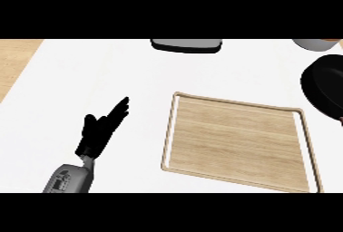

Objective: Pick the pear from the tray and place it in the pot

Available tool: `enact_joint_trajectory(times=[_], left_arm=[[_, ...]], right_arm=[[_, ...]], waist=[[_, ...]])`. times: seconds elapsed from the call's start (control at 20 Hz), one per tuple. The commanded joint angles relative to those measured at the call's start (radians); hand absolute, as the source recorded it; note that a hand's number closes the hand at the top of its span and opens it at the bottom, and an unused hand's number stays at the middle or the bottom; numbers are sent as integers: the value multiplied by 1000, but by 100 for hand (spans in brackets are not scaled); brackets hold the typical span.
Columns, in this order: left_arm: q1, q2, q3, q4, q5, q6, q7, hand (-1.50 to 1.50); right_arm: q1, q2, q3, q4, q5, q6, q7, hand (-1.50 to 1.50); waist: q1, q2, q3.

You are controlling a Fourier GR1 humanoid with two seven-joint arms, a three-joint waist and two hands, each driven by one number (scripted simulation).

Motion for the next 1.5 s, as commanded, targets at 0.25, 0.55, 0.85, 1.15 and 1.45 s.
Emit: enact_joint_trajectory(times=[0.25, 0.55, 0.85, 1.15, 1.45], left_arm=[[19, -2, 7, -20, 4, -2, 10, 0], [24, 3, 21, 22, -3, 3, -17, 0], [53, 1, 14, -4, -13, 12, -23, 0], [10, 10, 23, -14, -5, -2, 4, 0], [46, -1, 9, -27, 2, -17, -15, 0]], right_arm=[[-136, 139, 132, 214, 191, 98, 149, -150], [-176, 222, -129, 253, -90, 157, -3, -150], [-249, 199, -366, 358, -320, 260, 50, -150], [-326, 59, -499, 424, -440, 278, 172, -150], [-243, -66, -583, 447, -524, 384, 117, -150]], waist=[[-15, -3, 1], [-37, -5, 3], [-36, -7, 3], [-31, 0, 3], [-27, 11, 7]])
